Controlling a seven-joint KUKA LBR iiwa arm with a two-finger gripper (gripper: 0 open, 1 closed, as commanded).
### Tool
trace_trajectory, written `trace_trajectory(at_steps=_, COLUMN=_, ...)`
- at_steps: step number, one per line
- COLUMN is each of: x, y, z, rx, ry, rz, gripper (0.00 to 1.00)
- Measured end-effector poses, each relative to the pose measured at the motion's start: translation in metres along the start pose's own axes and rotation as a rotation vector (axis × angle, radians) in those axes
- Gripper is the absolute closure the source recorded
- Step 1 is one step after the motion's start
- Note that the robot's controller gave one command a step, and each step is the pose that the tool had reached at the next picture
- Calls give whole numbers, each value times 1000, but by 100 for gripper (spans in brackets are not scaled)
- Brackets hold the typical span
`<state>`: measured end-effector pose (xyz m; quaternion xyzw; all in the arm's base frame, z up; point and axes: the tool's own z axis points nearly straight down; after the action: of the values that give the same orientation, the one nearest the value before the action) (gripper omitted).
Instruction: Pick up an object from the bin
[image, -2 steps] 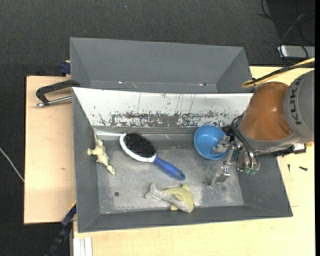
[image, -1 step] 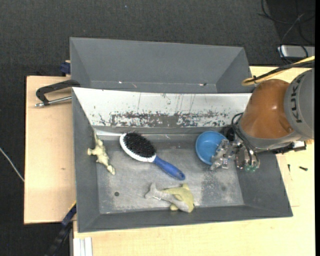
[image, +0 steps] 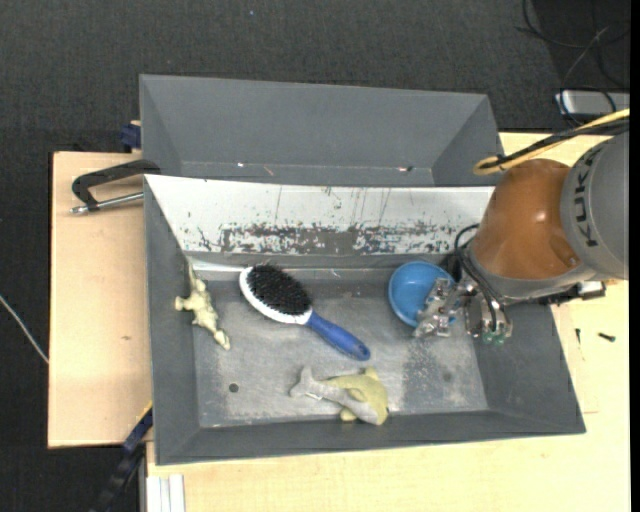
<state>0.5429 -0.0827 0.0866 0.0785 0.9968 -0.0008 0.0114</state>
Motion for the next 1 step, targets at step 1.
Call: trace_trajectory(at_steps=1, x=-10, y=0, z=-44, rx=-1, ry=10, rz=-7, gripper=100)
